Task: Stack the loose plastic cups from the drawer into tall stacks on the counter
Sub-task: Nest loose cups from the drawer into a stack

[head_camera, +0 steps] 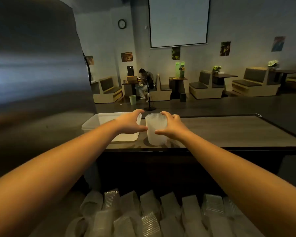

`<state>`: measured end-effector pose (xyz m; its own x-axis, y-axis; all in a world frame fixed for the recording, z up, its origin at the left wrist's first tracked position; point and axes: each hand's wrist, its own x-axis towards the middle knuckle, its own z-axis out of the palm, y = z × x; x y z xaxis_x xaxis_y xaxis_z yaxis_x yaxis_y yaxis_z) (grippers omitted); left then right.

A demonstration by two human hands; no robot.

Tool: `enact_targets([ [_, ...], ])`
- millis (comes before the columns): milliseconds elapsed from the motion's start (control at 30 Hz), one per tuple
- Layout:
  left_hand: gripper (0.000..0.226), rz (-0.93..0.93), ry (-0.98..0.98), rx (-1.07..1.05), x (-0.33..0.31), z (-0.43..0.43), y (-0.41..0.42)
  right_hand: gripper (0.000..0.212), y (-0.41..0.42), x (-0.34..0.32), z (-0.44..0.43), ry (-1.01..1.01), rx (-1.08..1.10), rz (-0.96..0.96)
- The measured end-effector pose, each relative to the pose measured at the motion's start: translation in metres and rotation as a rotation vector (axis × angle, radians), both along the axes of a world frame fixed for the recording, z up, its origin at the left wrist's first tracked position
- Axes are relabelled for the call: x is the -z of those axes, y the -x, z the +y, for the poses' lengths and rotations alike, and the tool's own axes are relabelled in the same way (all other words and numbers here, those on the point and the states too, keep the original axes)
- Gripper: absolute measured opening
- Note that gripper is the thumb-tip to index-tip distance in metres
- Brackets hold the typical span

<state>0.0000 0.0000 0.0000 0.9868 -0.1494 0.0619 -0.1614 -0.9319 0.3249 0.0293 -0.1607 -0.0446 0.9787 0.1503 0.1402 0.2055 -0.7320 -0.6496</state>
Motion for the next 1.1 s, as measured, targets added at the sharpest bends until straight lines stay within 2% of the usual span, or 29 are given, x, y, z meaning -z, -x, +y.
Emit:
enact_targets([
  [233,0.071,0.058,0.035,0.04,0.005,0.005,-0.012,0.056,-0.017,0.012,0.012,-0.048,0.001,-0.026],
  [500,0.094,0.057,0.176,0.091,0.006,0.008,-0.005,0.058,0.002,0.007,-0.001,-0.169,-0.033,-0.074],
  [767,0.107,0.163,0.434,0.222,0.025,-0.01,0.041,0.042,0.082,0.014,-0.035,-0.365,-0.147,-0.039],
  [900,0.118,0.235,0.588,0.324,0.052,-0.014,0.075,0.037,0.132,0.031,-0.052,-0.383,-0.154,-0.07],
  [1000,0.107,0.336,0.69,0.415,0.076,-0.022,0.101,0.043,0.171,0.05,-0.065,-0.35,-0.153,-0.082],
  [1100,0.101,0.372,0.648,0.507,0.102,-0.032,0.122,0.052,0.207,0.072,-0.073,-0.288,-0.148,-0.09],
])
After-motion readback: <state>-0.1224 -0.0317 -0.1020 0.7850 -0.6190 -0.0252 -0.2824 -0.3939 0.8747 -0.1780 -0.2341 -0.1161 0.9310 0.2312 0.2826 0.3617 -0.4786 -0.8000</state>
